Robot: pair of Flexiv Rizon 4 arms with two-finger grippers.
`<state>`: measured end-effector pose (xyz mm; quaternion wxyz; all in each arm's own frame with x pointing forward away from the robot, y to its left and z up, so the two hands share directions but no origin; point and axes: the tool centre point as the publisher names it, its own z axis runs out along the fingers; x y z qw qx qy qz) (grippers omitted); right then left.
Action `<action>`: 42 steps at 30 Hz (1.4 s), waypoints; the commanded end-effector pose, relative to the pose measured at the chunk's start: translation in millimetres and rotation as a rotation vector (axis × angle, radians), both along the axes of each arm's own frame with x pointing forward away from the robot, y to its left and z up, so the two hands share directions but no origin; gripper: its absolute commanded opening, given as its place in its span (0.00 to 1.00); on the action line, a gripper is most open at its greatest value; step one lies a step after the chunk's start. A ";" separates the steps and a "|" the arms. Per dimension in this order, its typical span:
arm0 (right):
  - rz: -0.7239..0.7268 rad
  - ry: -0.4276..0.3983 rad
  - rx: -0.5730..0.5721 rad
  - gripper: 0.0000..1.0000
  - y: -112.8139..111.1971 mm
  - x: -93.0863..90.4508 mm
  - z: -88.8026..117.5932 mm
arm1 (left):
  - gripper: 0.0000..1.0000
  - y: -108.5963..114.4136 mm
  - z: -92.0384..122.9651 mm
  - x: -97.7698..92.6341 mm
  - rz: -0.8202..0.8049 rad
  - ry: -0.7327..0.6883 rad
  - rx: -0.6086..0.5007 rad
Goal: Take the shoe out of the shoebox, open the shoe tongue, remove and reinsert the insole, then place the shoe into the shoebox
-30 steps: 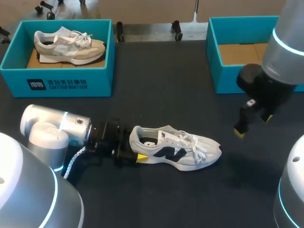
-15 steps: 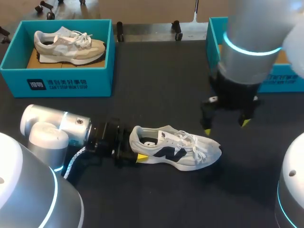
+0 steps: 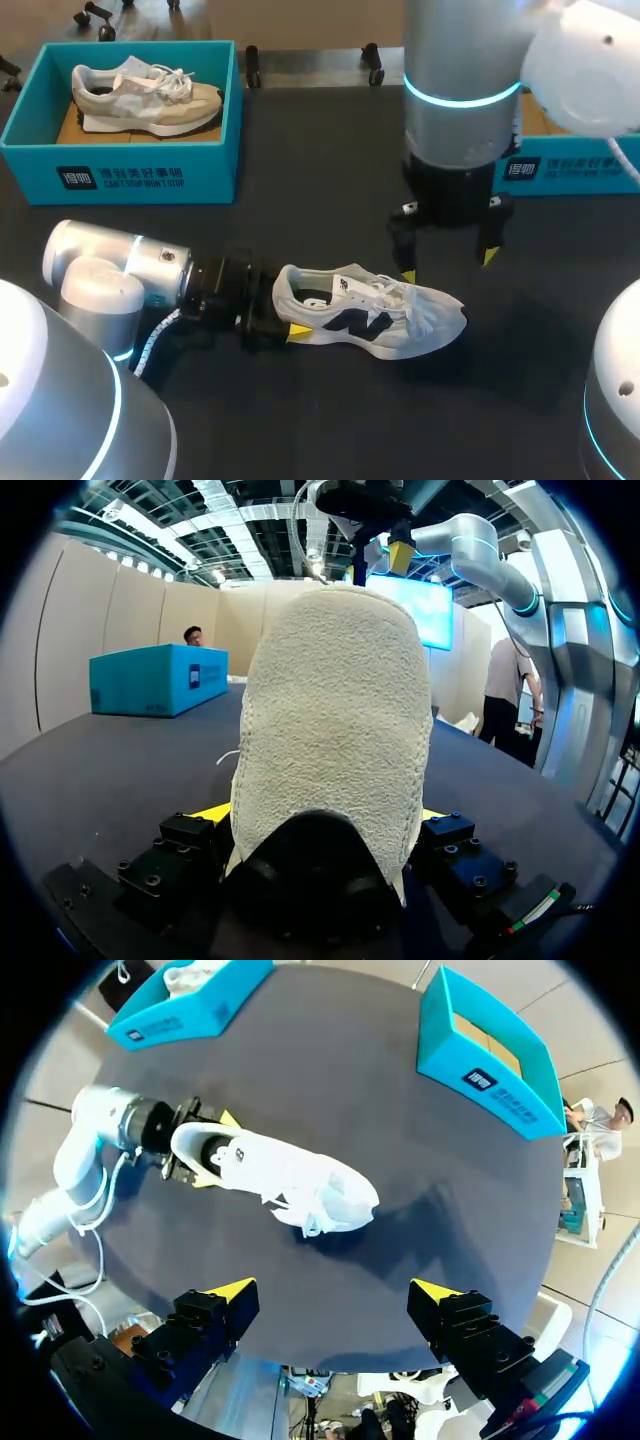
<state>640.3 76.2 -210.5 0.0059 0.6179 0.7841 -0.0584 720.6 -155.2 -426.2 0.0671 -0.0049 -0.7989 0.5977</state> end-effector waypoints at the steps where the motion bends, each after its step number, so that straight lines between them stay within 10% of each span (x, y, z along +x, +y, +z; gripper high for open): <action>1: -0.002 0.019 -0.015 1.00 4.6 2.5 -0.6 | 0.00 2.8 -5.0 4.6 -0.002 0.001 0.002; 21: -0.001 -0.053 -0.169 1.00 71.9 16.3 -10.9 | 0.00 2.8 -5.0 4.6 -0.002 0.001 0.002; 42: -0.035 -0.055 -0.191 1.00 84.3 7.7 -22.7 | 0.00 2.8 -5.0 4.6 -0.002 0.001 0.002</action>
